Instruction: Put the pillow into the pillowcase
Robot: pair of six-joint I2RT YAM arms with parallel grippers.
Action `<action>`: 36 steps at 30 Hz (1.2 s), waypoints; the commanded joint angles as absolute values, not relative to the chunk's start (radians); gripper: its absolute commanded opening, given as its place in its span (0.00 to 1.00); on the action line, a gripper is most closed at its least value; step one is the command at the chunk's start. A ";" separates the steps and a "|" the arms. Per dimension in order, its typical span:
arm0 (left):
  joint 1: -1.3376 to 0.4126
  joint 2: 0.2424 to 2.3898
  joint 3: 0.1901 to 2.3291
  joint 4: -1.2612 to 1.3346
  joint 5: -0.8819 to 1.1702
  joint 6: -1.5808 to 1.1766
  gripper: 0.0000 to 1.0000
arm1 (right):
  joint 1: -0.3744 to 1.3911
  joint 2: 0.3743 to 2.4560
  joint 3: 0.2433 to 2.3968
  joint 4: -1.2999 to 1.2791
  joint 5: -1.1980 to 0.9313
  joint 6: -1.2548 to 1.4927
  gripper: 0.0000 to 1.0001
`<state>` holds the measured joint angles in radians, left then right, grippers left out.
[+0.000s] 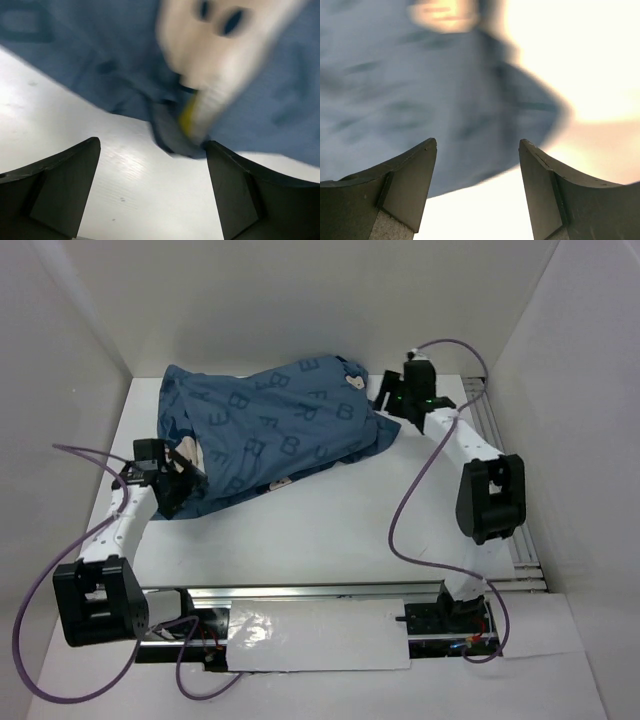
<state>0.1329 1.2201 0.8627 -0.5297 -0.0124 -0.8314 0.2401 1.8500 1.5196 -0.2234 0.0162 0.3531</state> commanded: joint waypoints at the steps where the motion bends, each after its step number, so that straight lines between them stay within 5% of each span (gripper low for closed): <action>1: 0.218 1.262 0.816 -0.577 -0.020 -0.914 1.00 | 0.170 1.850 1.465 -0.262 -0.040 0.383 0.74; 11: 0.336 1.192 0.686 -0.520 -0.136 -0.968 0.96 | 0.041 2.009 1.466 -0.204 -0.175 0.341 0.73; 18: 0.357 1.350 0.695 -0.489 -0.147 -0.968 0.88 | 0.041 2.117 1.537 -0.219 -0.166 0.341 0.72; 31: 0.379 1.522 0.699 -0.321 -0.075 -0.986 0.88 | 0.120 2.229 1.618 -0.229 -0.250 0.190 0.72; 34: 0.379 1.542 0.689 -0.267 -0.066 -0.986 0.81 | 0.143 2.240 1.627 -0.238 -0.250 0.167 0.72; 36: 0.365 1.551 0.689 -0.267 -0.086 -0.996 0.73 | 0.152 2.253 1.640 -0.238 -0.250 0.167 0.62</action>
<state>0.3737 1.4784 0.7471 -0.2810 -0.0864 -0.9787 0.1242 2.2074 1.6081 -0.2203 -0.2237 0.2028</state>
